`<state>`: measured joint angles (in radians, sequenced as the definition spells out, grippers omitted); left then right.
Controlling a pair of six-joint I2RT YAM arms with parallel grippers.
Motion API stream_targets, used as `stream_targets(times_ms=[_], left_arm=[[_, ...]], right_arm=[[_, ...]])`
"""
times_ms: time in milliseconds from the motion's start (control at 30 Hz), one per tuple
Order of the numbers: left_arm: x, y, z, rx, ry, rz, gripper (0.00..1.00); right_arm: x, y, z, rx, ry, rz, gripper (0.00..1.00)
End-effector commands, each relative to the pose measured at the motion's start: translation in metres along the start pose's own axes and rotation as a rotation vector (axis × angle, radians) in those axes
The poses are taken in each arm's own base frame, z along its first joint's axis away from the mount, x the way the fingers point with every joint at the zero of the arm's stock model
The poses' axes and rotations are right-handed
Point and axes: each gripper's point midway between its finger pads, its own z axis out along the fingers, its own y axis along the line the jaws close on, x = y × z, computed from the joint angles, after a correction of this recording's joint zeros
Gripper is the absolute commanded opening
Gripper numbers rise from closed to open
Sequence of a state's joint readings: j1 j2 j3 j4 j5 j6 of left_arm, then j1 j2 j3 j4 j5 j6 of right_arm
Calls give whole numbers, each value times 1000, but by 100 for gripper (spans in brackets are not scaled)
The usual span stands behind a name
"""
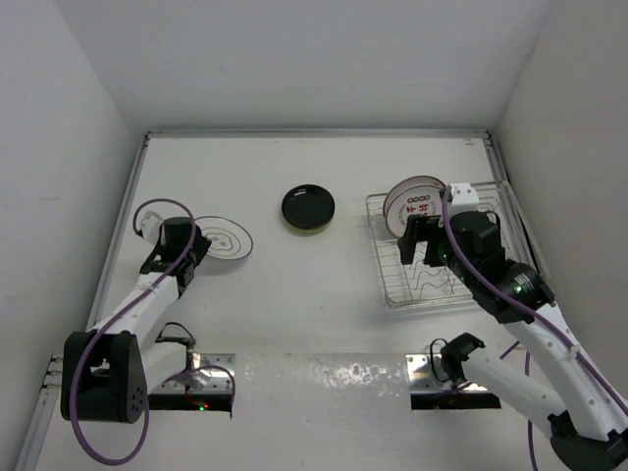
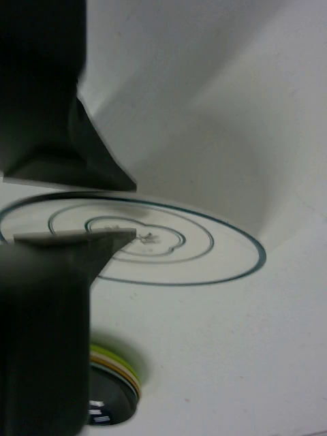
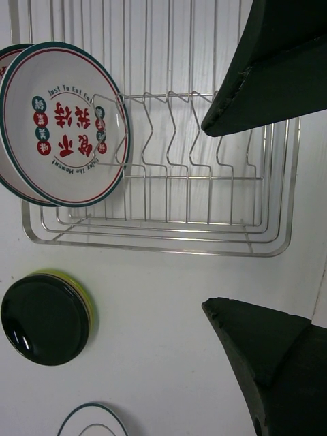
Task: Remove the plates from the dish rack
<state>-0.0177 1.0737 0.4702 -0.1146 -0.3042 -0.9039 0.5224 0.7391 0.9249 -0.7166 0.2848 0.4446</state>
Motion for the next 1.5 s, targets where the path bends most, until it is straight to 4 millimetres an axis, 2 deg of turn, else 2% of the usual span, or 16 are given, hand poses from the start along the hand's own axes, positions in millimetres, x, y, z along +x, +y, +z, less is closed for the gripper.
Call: stream_targets(times_ms=[0,100,233,400,533,633,700,733,767,800,833,933,1167,1367,1400,1467], left_arm=[[-13,-13,0,53,-56,-82,55],[-6,0,-2,18,-41,-90,100],[0,4,-11,23,-16,-90,100],[-12,-38,-46,174,-105,-19,100],[3,-130,-84,479,-96,205,100],[35,-245,-121,835,-21,415,100],[81,-289,-148,971,64,593,100],[119,-293,-125,946,115,766,99],[120,-338,-155,1067,100,804,98],[168,-337,-142,1077,170,965,96],[169,-371,-167,1177,136,989,96],[221,-401,-186,1385,177,1097,90],[310,-379,-147,1393,353,1173,84],[336,-361,-134,1437,388,1264,84],[295,-434,-182,1565,209,1182,47],[300,-432,-177,1559,218,1186,47]], right_arm=[[2,-1,6,10,-4,-12,99],[9,-3,15,34,30,-16,99],[12,-4,22,51,37,-3,99],[2,-24,17,172,-20,52,99],[-5,-38,10,250,-69,101,99],[-7,-50,1,314,-123,185,99],[-13,-58,-11,336,-180,221,99],[-16,-60,-15,337,-198,226,99],[-19,-61,-19,336,-212,228,99],[-20,-65,-26,343,-222,224,99],[-27,-66,-33,343,-233,210,99],[-34,-72,-48,366,-233,168,99],[-38,-84,-68,404,-228,87,99],[-40,-88,-75,412,-244,76,99],[-41,-88,-75,412,-245,75,99],[-41,-86,-73,406,-240,71,99]])
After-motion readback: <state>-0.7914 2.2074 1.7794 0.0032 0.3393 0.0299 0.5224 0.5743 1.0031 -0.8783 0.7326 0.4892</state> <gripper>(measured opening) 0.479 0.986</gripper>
